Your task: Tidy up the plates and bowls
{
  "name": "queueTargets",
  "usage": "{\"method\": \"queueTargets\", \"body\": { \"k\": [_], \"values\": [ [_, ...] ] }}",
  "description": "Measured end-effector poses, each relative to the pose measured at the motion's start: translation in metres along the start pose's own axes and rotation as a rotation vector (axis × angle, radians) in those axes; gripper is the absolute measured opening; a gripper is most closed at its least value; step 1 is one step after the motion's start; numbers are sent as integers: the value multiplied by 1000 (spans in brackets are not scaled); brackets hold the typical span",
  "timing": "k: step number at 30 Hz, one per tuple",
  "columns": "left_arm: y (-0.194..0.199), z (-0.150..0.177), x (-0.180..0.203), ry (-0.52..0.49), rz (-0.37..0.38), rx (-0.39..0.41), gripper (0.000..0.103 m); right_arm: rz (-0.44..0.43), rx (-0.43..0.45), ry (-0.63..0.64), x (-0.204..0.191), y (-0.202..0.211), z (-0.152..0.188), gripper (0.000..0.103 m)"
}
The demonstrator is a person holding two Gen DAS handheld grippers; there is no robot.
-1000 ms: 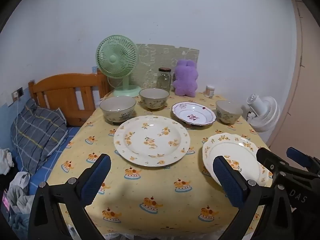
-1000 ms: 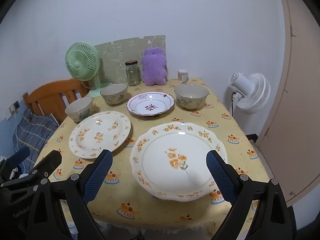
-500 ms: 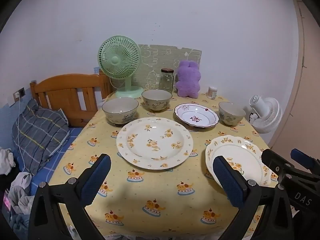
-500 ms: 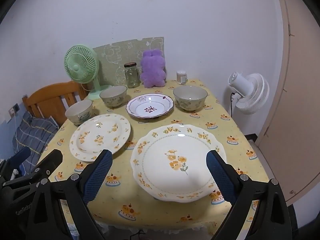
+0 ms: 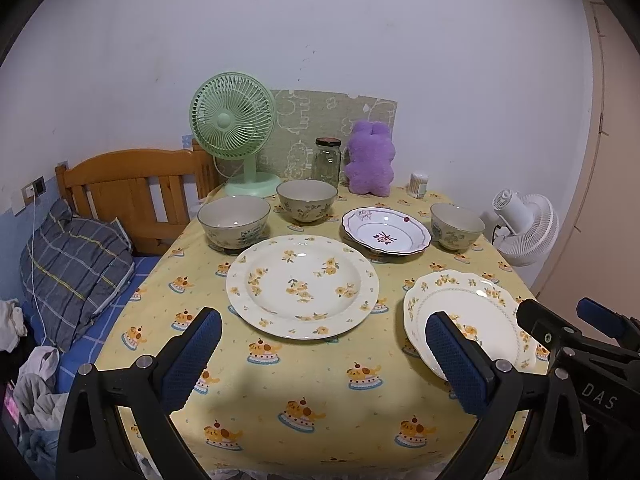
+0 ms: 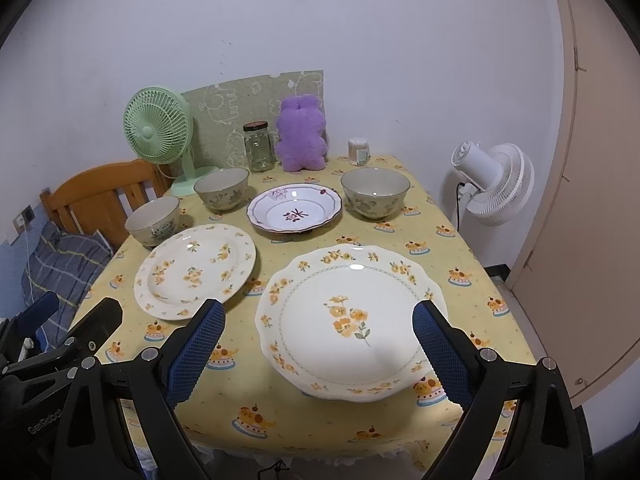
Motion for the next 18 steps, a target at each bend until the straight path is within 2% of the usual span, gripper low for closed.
{"method": "queueTargets", "body": {
  "k": [18],
  "values": [
    [0, -2, 1, 3, -25, 6, 102, -7, 5, 19, 3, -1, -3, 96]
  ]
}}
Point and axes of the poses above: each gripper's, at about its wrist camera, not at the fingertips, and y roughly against the way its jaws point, x to its right, z to its underside, the point moved 6 cm from there along -y, roughly the way its jaws point, and after that the axes turned 1 degree about -x, right-handed, at the moved point
